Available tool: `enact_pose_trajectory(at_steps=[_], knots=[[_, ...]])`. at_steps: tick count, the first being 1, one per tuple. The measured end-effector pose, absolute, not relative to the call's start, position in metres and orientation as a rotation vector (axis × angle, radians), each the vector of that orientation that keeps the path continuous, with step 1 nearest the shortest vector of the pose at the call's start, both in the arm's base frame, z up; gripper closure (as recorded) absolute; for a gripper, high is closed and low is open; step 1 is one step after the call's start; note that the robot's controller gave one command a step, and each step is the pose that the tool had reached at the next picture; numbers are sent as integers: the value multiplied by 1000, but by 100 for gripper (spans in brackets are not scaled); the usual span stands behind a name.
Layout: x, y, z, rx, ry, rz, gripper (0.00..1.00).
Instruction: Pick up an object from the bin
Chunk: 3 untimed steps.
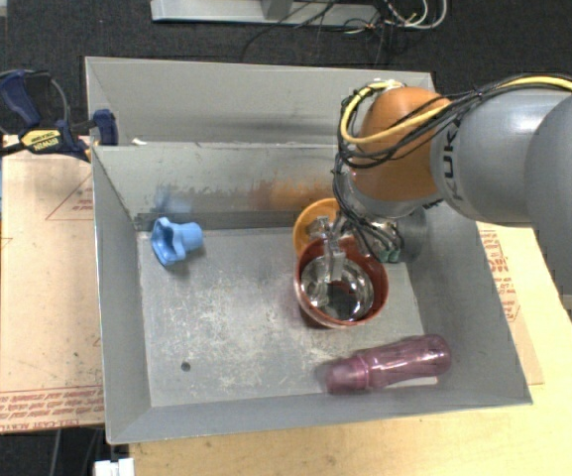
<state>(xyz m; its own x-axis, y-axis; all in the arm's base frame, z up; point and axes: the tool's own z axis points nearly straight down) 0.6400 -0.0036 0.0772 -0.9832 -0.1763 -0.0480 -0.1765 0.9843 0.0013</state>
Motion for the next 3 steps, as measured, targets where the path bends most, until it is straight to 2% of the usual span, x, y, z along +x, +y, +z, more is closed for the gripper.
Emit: enact_pose_trajectory(at_steps=[1,3], knots=[[638,-4,87,-274,3085,9,100],[638,-3,160,-273,3085,10,100]])
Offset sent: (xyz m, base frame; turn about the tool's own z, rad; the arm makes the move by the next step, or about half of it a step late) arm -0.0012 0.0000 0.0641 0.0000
